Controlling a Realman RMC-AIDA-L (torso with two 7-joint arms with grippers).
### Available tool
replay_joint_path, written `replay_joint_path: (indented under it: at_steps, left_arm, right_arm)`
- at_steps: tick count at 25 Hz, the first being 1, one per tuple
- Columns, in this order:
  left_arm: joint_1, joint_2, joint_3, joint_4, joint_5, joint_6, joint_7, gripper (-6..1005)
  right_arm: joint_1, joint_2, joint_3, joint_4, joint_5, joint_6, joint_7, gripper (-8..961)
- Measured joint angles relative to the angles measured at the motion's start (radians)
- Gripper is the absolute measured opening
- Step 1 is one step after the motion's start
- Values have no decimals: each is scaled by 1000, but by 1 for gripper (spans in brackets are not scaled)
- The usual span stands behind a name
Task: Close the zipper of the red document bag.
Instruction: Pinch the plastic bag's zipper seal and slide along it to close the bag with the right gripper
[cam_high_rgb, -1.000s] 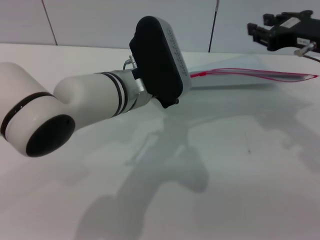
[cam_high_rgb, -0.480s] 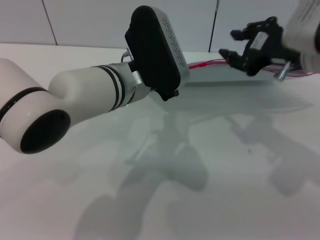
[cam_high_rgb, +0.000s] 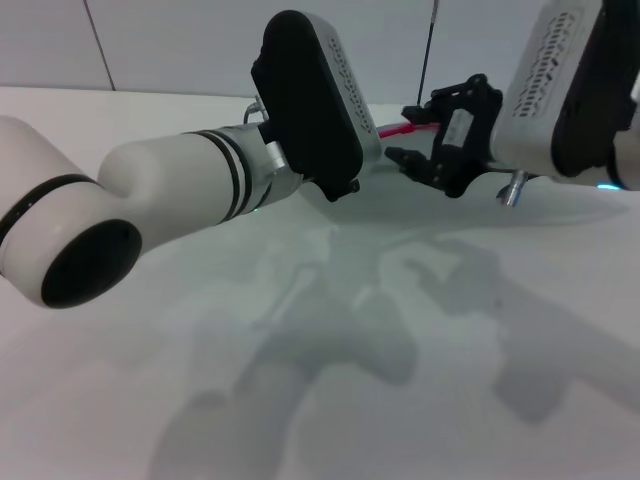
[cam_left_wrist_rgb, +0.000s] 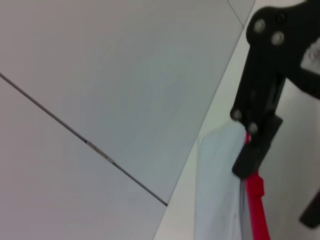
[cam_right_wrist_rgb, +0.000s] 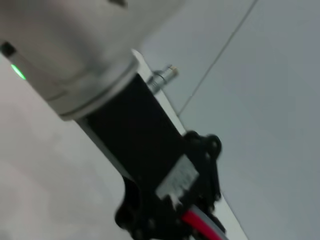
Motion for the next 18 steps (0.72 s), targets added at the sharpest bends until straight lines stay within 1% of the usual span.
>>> replay_joint_path:
  at_steps: [2,5,13,18]
  left_arm:
    - [0,0,2,0,0,0,0,53]
    - [0,0,3,0,0,0,0,53]
    - [0,0,5,0,0,-10,0,53]
    - [0,-1,5,0,0,-11,0,53]
  right_arm:
    - [0,1,-17,-10,-1,7,0,420]
    - [-6,0,-59,-17,-21,57,-2,419]
    - [-40,2,-170,-24,-190,213,9,419]
    - [-58,4,-190,-43,-237,223,13,419]
